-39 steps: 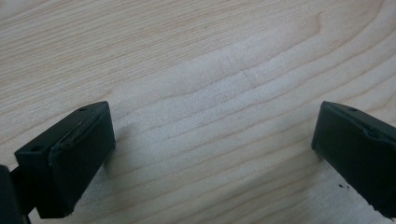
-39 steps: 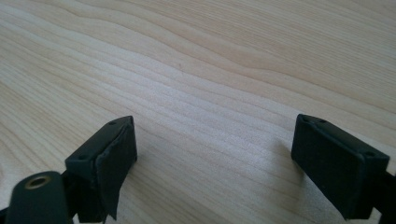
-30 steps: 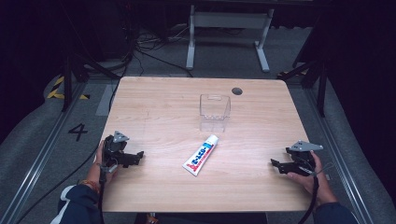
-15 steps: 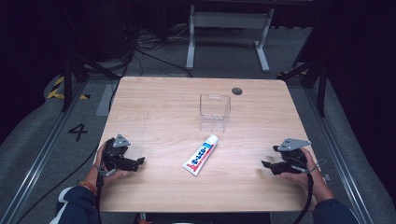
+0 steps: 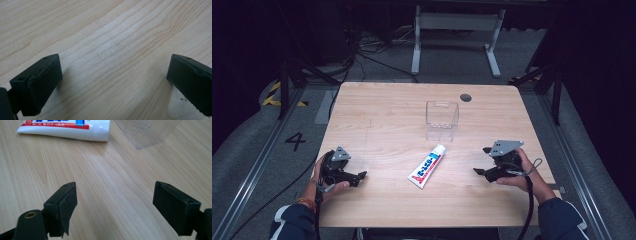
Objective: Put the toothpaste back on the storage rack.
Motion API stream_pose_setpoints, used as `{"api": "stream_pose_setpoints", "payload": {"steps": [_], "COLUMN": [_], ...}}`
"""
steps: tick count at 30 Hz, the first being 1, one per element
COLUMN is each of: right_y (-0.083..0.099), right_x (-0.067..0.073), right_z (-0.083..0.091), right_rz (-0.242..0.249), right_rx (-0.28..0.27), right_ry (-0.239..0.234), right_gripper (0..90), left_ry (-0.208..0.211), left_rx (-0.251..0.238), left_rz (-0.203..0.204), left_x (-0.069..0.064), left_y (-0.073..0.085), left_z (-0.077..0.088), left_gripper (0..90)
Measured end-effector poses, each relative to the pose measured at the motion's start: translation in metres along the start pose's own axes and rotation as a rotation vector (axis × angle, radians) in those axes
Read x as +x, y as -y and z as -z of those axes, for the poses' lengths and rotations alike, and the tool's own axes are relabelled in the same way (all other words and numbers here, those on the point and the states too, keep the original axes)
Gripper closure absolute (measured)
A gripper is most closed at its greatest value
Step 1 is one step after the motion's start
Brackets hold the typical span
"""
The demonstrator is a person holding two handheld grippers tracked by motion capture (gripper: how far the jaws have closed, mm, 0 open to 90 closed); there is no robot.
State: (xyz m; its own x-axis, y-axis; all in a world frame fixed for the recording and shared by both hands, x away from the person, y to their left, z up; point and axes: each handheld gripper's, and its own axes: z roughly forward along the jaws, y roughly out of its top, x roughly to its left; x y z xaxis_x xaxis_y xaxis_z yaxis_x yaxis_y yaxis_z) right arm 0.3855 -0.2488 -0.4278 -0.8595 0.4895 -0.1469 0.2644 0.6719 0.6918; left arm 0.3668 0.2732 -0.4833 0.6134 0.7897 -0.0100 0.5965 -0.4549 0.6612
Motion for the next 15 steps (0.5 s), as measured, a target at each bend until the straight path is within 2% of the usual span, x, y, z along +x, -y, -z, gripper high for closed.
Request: {"api": "stream_pose_setpoints", "payload": {"steps": [1, 3, 4, 6, 7, 9, 10, 12, 13, 15], "right_y": [-0.003, -0.011, -0.014, -0.022, -0.027, -0.039, -0.043, -0.053, -0.057, -0.066], "right_x": [0.001, 0.001, 0.002, 0.003, 0.003, 0.006, 0.007, 0.009, 0.01, 0.013], "right_z": [-0.003, -0.008, -0.011, -0.016, -0.019, -0.026, -0.029, -0.039, -0.043, -0.053], "right_rz": [0.009, 0.028, 0.039, 0.056, 0.069, 0.117, 0.127, 0.171, 0.188, 0.222], "right_rx": [-0.001, -0.009, -0.013, -0.033, -0.037, -0.033, -0.031, -0.004, 0.005, 0.023], "right_ry": [-0.007, -0.031, -0.043, -0.102, -0.115, -0.129, -0.138, -0.138, -0.139, -0.139], "right_gripper": [20.0, 19.8, 18.9, 18.8, 18.5, 18.5, 18.7, 19.0, 19.4, 19.8], "left_ry": [-0.005, -0.001, -0.003, -0.001, -0.004, -0.006, -0.005, -0.018, -0.015, -0.03], "left_rx": [0.001, 0.0, 0.002, 0.0, -0.002, -0.005, -0.002, -0.007, -0.002, -0.007], "left_rz": [-0.021, -0.001, -0.024, -0.008, -0.013, -0.007, 0.002, -0.011, 0.01, -0.007], "left_x": [0.001, -0.003, -0.002, -0.005, -0.005, -0.007, -0.008, -0.008, -0.01, -0.009], "left_y": [0.0, 0.002, 0.002, 0.003, 0.004, 0.005, 0.006, 0.006, 0.007, 0.007], "left_z": [0.001, 0.002, 0.002, 0.003, 0.004, 0.004, 0.005, 0.006, 0.006, 0.007], "left_gripper": [0.6, 0.6, 0.6, 0.7, 0.8, 1.0, 1.1, 1.4, 1.5, 1.5]}}
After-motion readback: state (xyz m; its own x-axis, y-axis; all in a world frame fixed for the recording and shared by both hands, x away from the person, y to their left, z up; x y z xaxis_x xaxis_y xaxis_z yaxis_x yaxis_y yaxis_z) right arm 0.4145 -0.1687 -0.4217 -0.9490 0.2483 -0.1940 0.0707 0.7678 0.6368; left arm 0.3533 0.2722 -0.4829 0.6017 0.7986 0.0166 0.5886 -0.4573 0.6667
